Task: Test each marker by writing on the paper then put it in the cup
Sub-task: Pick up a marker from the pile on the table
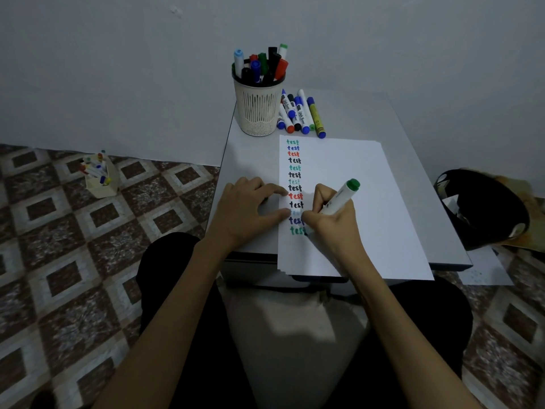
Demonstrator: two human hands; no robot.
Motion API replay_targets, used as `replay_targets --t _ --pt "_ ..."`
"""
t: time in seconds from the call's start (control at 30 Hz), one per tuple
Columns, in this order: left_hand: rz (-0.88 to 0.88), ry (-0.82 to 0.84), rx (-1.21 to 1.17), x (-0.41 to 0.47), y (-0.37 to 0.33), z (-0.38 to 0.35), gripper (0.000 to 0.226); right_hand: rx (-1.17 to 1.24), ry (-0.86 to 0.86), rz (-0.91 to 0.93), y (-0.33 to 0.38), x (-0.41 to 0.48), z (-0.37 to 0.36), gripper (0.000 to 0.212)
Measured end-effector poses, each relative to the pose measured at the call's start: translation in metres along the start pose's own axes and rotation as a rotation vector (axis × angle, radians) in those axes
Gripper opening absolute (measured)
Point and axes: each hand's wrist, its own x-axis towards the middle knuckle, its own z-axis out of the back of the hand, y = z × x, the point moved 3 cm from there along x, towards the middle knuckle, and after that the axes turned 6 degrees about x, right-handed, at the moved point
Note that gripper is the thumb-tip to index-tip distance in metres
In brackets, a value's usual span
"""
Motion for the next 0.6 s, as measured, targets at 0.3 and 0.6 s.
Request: replay_targets --t 0.3,0.6 --pt "-0.05 -0.079 -0.426 0.0 0.001 0.003 0.053 0.499 -0.068 -0.089 0.018 0.0 0.012 0.025" --pt "0.017 -0.113 -0.686 -0.003 0.002 0.011 0.02 0.492 -0.013 -0.027 0.031 0.004 0.017 0.01"
